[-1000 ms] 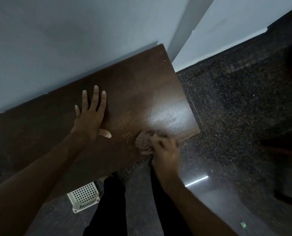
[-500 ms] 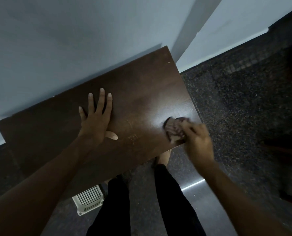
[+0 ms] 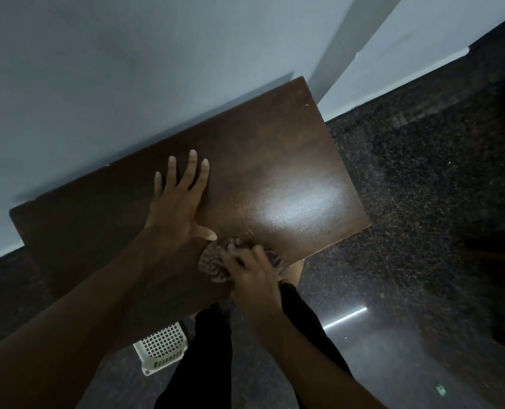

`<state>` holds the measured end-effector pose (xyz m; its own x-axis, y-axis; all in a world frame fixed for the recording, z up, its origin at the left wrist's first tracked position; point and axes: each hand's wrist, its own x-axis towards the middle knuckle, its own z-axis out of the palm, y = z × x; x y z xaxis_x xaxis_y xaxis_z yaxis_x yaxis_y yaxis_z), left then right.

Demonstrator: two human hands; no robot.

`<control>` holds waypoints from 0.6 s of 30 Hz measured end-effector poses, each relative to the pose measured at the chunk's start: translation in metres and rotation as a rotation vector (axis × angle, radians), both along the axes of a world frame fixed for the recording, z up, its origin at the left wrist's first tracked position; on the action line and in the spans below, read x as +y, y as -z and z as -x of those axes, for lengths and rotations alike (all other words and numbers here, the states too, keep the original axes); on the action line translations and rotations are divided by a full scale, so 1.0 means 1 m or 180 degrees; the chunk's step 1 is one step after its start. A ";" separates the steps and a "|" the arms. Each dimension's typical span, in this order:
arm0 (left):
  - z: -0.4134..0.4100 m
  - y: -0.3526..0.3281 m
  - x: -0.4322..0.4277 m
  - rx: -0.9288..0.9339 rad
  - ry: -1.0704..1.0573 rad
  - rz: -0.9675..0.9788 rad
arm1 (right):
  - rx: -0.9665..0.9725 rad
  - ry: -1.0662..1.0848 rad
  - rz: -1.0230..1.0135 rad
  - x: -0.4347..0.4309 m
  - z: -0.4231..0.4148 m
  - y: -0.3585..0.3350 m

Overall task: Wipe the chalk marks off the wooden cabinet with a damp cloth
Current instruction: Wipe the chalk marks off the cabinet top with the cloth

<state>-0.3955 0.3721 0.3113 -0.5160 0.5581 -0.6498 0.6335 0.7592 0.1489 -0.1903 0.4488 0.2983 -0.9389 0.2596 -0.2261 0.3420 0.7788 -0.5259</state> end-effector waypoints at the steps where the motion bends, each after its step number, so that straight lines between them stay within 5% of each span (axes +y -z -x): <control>1: 0.003 0.000 -0.002 -0.0012 0.0054 0.0034 | 0.0052 -0.0149 -0.0006 -0.005 -0.001 0.001; 6: 0.002 -0.006 -0.002 -0.0166 0.0007 0.0116 | 0.0266 -0.0601 -0.0244 0.042 -0.008 0.008; 14: -0.003 -0.010 0.004 -0.0227 -0.0191 0.0187 | -0.0061 0.1189 -0.0632 0.199 -0.029 -0.001; 18: -0.005 -0.011 0.006 -0.0242 -0.0252 0.0192 | -0.0047 0.1423 -0.0861 0.189 -0.029 0.005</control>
<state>-0.3910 0.3780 0.3223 -0.5049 0.4763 -0.7199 0.5600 0.8154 0.1468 -0.1608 0.6380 0.2931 -0.7201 0.6854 -0.1077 0.6780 0.6623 -0.3188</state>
